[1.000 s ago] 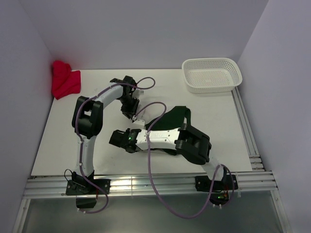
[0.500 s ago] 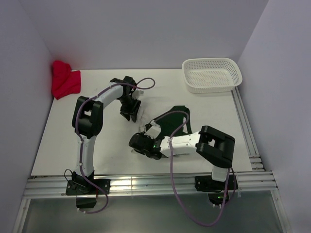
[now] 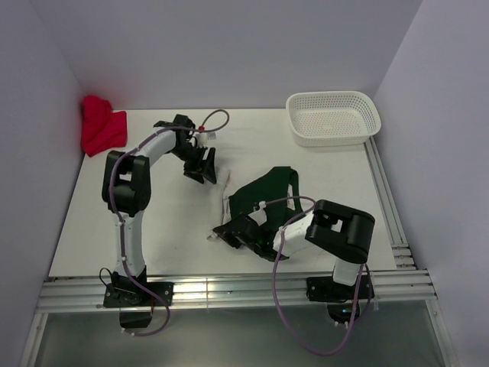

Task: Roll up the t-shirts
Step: Roll the tshirt

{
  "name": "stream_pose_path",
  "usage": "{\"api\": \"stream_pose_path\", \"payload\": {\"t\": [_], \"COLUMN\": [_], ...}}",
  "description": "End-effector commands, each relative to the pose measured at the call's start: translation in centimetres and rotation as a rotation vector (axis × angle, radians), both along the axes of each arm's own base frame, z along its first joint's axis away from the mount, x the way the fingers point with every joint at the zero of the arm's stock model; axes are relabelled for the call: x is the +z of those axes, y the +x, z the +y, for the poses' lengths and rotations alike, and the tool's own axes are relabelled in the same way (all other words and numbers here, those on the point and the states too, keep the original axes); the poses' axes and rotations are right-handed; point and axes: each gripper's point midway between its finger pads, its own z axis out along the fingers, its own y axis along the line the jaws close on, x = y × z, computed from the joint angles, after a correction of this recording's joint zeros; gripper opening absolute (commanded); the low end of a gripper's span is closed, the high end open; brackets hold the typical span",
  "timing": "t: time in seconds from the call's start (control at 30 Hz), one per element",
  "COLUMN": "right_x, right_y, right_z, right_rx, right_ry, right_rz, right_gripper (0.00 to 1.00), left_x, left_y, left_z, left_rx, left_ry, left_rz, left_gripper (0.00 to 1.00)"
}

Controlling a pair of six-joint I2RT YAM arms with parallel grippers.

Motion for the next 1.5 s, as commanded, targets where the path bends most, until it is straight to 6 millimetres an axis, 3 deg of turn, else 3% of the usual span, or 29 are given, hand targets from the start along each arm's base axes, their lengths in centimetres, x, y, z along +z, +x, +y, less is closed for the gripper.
{"api": "stream_pose_path", "payload": {"t": [0.0, 0.27, 0.4, 0.53, 0.67, 0.7, 0.77, 0.8, 0.83, 0.9, 0.93, 1.0, 1.1, 1.17, 1.2, 1.23, 1.3, 1.33, 1.47], "right_x": [-0.2, -1.5, -1.5, -1.8, -2.2, -3.1, -2.3, -3.4, -2.2, -3.2, -1.6, -1.0, 0.2, 0.7, 1.5, 3.4, 4.5, 6.1, 8.1], "right_y": [-0.2, -0.6, -0.8, -0.9, -0.9, -0.9, -0.5, -0.7, -0.3, -0.7, 0.2, 0.0, 0.3, 0.1, 0.2, 0.3, 0.3, 0.7, 1.5], "right_z": [0.0, -0.5, -0.6, -0.8, -0.9, -1.5, -1.0, -2.0, -1.2, -2.4, -1.5, -1.4, -1.6, -2.5, -2.4, -0.9, -1.7, -0.7, -0.7], "right_rx": [-0.015, -0.028, -0.031, -0.028, -0.017, -0.019, -0.011, -0.012, -0.007, 0.007, -0.001, 0.018, 0.027, 0.038, 0.036, 0.045, 0.048, 0.047, 0.046], "right_ry": [0.108, 0.217, 0.252, 0.231, 0.150, 0.084, 0.052, -0.041, -0.046, -0.191, -0.199, -0.302, -0.425, -0.536, -0.561, -0.553, -0.647, -0.640, -0.725], "right_rz": [0.044, 0.085, 0.095, 0.098, 0.092, 0.097, 0.079, 0.084, 0.064, 0.072, 0.041, 0.029, 0.008, -0.011, -0.027, -0.055, -0.083, -0.103, -0.152], "right_gripper": [0.09, 0.08, 0.07, 0.07, 0.08, 0.08, 0.09, 0.13, 0.16, 0.27, 0.31, 0.42, 0.50, 0.52, 0.54, 0.54, 0.55, 0.55, 0.54], "left_x": [4.2, 1.0, -0.6, -1.8, -1.7, -1.6, -1.7, -1.8, -1.9, -2.0, -2.1, -2.2, -2.2, -2.4, -2.4, -2.6, -2.6, -2.6, -2.6], "left_y": [0.2, -1.5, -0.7, 0.1, 0.9, 1.0, 0.8, 1.0, 0.8, 0.7, 0.6, 0.4, 0.1, -0.1, -0.1, -0.3, -0.2, -0.3, -0.2], "left_z": [-0.7, -1.6, -2.0, -2.2, -2.3, -2.2, -2.4, -2.0, -2.3, -1.7, -1.9, -1.3, -1.5, -1.4, -1.4, -1.3, -1.3, -1.3, -1.2], "left_rx": [-0.036, -0.027, 0.034, 0.077, 0.102, 0.110, 0.111, 0.112, 0.102, 0.096, 0.084, 0.071, 0.044, 0.035, 0.030, 0.024, 0.021, 0.020, 0.016], "left_ry": [-0.221, -0.339, -0.340, -0.316, -0.249, -0.226, -0.165, -0.116, -0.085, 0.001, 0.032, 0.105, 0.175, 0.208, 0.219, 0.238, 0.253, 0.263, 0.292], "left_rz": [-0.074, 0.008, 0.041, 0.067, 0.048, 0.043, 0.039, 0.018, 0.010, -0.009, -0.021, -0.037, -0.072, -0.082, -0.087, -0.086, -0.091, -0.087, -0.102], "left_gripper": [0.70, 0.70, 0.66, 0.57, 0.45, 0.42, 0.40, 0.38, 0.37, 0.36, 0.35, 0.35, 0.34, 0.34, 0.35, 0.35, 0.35, 0.35, 0.35]}}
